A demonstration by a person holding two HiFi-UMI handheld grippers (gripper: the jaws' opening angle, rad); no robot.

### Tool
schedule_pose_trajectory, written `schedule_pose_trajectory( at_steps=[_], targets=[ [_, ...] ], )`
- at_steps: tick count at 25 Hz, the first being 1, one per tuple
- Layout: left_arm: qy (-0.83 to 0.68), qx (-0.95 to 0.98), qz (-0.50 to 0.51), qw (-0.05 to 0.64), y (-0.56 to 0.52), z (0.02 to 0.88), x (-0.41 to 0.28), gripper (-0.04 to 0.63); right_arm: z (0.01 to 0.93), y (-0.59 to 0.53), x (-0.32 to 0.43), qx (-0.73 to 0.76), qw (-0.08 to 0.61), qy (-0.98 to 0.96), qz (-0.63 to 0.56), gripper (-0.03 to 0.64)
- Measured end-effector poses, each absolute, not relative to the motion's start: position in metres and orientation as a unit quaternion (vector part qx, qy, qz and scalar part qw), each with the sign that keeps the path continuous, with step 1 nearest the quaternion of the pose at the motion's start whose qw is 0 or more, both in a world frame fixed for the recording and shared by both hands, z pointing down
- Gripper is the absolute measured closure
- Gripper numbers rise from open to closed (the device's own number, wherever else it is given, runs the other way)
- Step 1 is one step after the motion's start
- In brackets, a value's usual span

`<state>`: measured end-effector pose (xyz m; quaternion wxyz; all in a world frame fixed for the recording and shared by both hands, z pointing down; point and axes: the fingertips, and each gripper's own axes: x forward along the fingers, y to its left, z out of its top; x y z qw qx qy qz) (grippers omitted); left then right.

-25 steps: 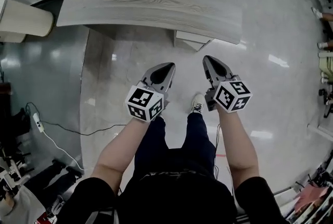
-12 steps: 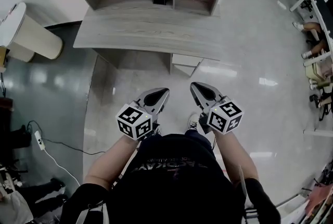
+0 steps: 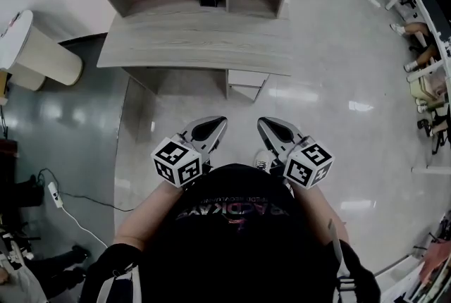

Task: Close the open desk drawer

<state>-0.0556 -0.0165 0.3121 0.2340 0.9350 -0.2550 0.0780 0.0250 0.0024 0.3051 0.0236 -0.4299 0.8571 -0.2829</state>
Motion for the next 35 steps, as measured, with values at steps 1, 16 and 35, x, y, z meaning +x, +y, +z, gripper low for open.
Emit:
schedule_pose_trajectory(
  at_steps=[1, 16, 35],
  targets=[
    [-0.252, 0.935, 0.078, 0.236, -0.017, 0.312, -0.054, 0.586, 0.306, 0.003, 0.026, -0.431, 0.025, 0.856, -0.286, 0.600],
    [-0.246, 0.933, 0.086, 0.248, -0.016, 0.319, -0.049, 0.586, 0.319, 0.001, 0.027, -0.422, 0.021, 0.850, -0.315, 0.600],
    [-0.244, 0.933, 0.092, 0.249, -0.025, 0.326, -0.049, 0.586, 0.325, -0.008, 0.018, -0.414, 0.001, 0.855, -0.311, 0.600]
  ],
)
